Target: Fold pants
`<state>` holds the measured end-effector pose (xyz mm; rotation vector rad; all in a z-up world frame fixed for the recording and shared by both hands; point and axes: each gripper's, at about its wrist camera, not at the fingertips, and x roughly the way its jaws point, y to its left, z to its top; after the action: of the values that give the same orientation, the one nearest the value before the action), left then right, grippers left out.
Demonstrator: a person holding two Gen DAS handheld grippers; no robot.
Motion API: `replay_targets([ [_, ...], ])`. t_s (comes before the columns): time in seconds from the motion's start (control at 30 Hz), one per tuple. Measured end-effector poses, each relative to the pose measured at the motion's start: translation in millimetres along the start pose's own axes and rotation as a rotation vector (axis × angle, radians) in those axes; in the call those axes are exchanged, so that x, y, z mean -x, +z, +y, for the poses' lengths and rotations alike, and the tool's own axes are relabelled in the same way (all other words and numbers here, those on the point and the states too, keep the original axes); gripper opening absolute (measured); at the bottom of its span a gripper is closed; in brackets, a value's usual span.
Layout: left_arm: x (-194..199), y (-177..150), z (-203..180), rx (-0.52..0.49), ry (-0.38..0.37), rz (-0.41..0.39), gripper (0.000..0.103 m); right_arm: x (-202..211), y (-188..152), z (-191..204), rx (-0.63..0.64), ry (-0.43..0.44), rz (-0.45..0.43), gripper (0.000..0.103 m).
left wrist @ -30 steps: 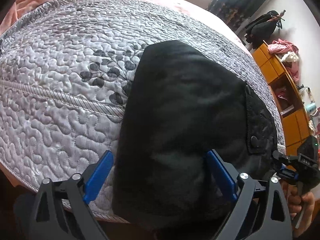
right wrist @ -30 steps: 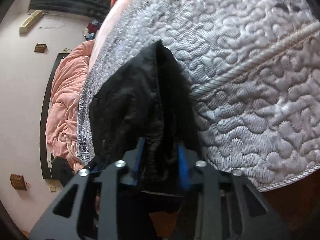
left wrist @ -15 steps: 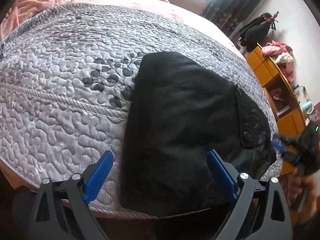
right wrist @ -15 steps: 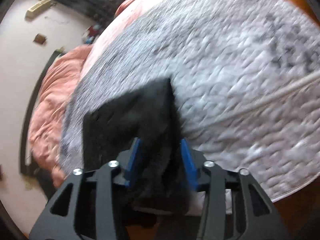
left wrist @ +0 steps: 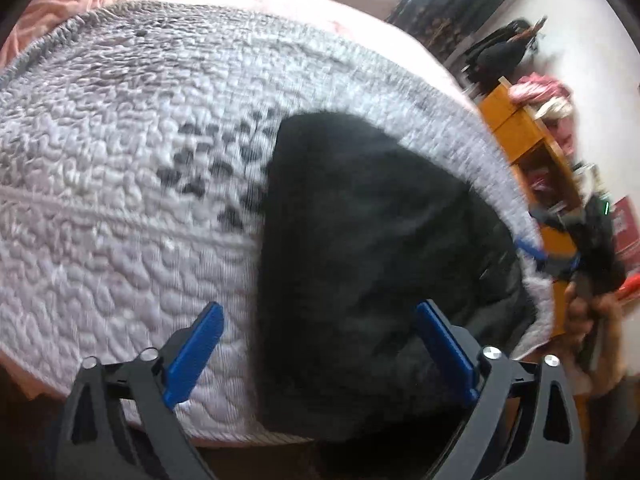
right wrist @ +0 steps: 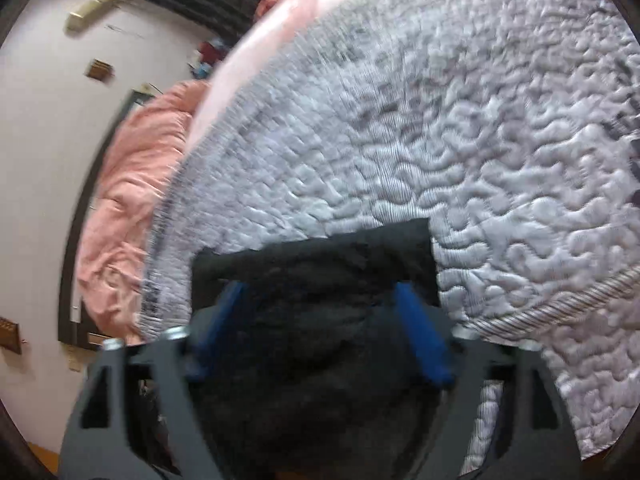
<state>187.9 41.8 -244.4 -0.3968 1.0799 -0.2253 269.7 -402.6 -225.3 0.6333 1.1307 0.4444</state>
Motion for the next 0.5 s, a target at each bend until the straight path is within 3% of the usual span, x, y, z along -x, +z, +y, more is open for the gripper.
replay_targets([
  [0.07,2,15,15,0.027,-0.053,0.007,0.099,11,-1,-8,-0.011,-0.005,0.006,0.094],
  [0.13,-6,32,34,0.09,-0.144,0.056,0.099,14,-8,-33,-0.077,0.008,0.063,0.096],
  [0.2,-23,46,54,0.185,-0.285,0.135,0.099,9,-19,-61,-0.153,0.036,0.122,0.096],
  [0.23,-29,49,60,0.215,-0.312,0.162,0.099,7,-25,-73,-0.182,0.062,0.14,0.096],
  [0.37,-50,62,78,0.254,-0.334,0.192,0.099,-4,-40,-98,-0.291,0.182,0.176,0.097],
  [0.5,-63,66,79,0.267,-0.385,0.22,0.099,-19,-46,-95,-0.279,0.24,0.214,0.097],
])
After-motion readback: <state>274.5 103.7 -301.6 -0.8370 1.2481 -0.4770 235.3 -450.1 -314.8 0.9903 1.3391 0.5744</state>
